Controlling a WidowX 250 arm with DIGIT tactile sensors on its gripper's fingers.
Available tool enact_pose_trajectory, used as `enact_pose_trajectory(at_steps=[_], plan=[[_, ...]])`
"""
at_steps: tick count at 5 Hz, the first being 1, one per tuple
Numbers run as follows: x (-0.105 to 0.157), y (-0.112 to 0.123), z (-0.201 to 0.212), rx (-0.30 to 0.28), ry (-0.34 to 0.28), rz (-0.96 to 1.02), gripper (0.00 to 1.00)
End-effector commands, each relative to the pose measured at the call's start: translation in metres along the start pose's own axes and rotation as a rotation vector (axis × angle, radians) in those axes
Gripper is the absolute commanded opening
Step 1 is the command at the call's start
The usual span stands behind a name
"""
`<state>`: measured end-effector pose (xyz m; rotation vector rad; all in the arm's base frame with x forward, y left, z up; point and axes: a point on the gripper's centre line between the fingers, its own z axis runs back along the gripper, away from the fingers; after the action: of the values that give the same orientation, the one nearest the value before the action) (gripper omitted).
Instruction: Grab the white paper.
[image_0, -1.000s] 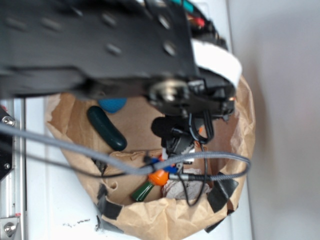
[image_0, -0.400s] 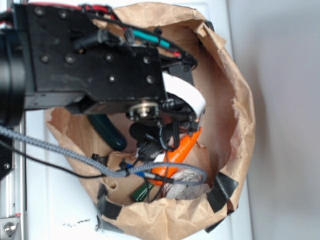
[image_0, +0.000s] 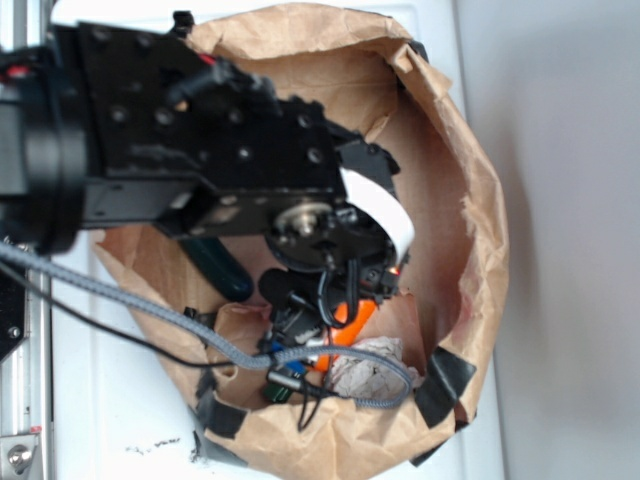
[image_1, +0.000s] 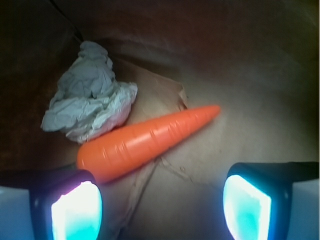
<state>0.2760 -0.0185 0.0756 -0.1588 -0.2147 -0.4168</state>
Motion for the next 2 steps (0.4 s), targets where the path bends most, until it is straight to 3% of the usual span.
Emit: enact_pose_trajectory(at_steps=[1, 2], plan=[[0.0264, -0.024, 0.004, -0.034, -0.135, -0.17, 1.0], [0.03, -0.0239, 0.0126, -0.032, -0.137, -0.192, 1.0]])
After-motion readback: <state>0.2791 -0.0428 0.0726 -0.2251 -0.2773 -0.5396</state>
